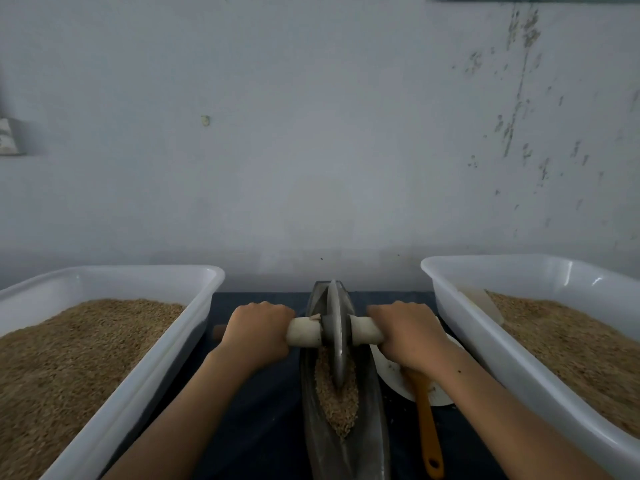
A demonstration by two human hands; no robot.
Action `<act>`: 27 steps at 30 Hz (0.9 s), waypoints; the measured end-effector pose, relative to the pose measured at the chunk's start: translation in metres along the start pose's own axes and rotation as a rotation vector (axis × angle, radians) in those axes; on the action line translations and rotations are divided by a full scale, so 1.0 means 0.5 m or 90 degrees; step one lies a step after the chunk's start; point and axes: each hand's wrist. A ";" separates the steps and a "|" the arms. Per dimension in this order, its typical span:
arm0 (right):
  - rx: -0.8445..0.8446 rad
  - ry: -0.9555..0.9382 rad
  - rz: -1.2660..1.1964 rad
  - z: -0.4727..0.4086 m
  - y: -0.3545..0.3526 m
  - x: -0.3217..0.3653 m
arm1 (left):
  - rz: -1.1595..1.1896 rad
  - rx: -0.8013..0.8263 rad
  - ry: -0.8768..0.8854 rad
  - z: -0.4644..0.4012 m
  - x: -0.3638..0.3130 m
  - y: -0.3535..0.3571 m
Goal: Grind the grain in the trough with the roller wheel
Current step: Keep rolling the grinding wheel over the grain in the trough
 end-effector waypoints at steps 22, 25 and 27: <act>-0.030 0.000 0.002 -0.004 0.007 0.002 | -0.002 0.020 -0.014 0.002 -0.002 -0.002; 0.025 -0.039 0.012 -0.002 -0.007 0.002 | 0.003 0.166 -0.016 0.000 0.006 -0.010; 0.072 -0.056 -0.005 0.001 -0.016 0.000 | 0.005 0.233 -0.024 -0.004 0.006 -0.015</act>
Point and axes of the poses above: each hand's wrist, its own z-axis away from the middle knuckle, its own y-axis out of the palm, x = y × z, and after that the axes turned 15 degrees about -y, right-handed
